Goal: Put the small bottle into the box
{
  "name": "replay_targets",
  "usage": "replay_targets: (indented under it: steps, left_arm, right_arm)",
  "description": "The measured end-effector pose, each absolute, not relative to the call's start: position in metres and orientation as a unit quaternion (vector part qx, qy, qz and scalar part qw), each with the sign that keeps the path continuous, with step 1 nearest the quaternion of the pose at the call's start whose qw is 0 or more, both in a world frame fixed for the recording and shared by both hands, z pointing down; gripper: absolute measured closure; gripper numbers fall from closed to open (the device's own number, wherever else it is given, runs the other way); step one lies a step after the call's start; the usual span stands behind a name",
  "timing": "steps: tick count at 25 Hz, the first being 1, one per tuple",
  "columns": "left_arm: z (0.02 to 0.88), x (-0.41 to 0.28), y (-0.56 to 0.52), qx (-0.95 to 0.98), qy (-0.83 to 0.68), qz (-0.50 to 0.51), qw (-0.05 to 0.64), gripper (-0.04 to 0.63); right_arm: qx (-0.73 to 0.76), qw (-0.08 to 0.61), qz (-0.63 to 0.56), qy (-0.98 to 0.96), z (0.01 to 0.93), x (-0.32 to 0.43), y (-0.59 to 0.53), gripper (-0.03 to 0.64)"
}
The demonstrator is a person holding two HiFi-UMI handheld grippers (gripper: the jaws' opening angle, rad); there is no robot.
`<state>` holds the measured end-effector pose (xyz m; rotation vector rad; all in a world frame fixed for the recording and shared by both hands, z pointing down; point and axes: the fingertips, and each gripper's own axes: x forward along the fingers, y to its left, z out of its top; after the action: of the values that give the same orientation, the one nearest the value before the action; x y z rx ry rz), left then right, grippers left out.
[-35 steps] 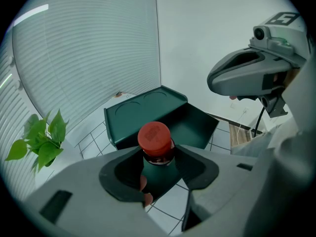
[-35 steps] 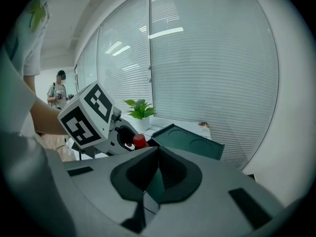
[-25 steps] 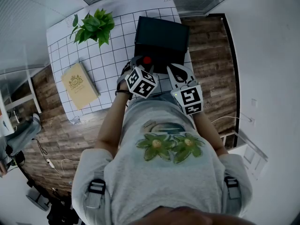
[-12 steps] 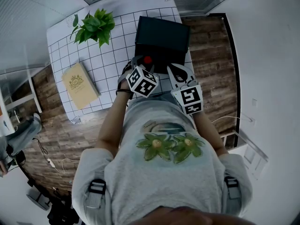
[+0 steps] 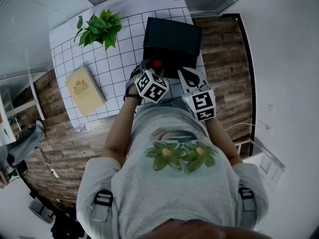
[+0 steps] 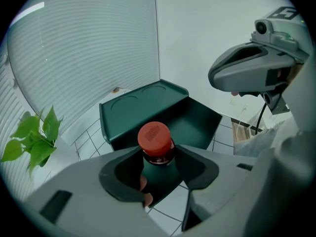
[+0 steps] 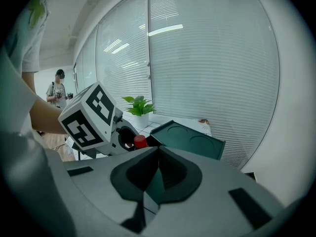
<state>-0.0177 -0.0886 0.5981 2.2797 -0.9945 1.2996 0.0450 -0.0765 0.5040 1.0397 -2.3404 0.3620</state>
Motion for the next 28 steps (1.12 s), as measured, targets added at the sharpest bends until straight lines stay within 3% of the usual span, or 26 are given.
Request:
replay_targets:
  steps: [28]
  left_arm:
    - [0.611,-0.018,-0.086,0.798,-0.339,0.469,0.167,0.403]
  right_arm:
    - [0.389,0.278,0.143,-0.867,0.508,0.042,-0.075,0.609]
